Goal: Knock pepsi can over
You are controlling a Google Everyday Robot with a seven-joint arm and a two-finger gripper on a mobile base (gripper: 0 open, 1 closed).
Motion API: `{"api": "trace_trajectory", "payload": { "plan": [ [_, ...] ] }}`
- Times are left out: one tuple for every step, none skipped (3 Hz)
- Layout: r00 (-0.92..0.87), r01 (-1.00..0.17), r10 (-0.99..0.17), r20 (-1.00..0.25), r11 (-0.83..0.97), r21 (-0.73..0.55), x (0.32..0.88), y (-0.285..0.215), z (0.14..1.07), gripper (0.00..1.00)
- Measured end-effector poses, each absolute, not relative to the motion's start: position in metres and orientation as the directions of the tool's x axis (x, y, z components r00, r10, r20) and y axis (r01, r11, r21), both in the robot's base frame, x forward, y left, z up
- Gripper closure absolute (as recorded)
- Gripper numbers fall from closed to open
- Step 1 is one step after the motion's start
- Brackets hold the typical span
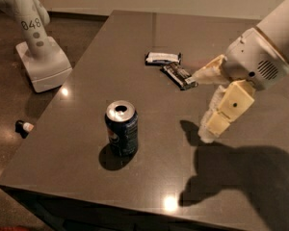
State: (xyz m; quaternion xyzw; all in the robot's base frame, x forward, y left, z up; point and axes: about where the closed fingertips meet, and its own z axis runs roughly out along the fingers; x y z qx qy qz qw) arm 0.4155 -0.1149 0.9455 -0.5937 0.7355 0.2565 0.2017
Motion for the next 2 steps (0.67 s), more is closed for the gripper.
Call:
{"api": "trace_trajectory", "payload": {
  "plan": [
    [-0.225,-0.974,-0.691,-0.687,0.133,0.186,0.405,-0.078,0.940,0.00],
    [-0.216,-0.976,-0.614,-0.759,0.137,0.166,0.399,-0.039,0.929,0.00]
  ]
}}
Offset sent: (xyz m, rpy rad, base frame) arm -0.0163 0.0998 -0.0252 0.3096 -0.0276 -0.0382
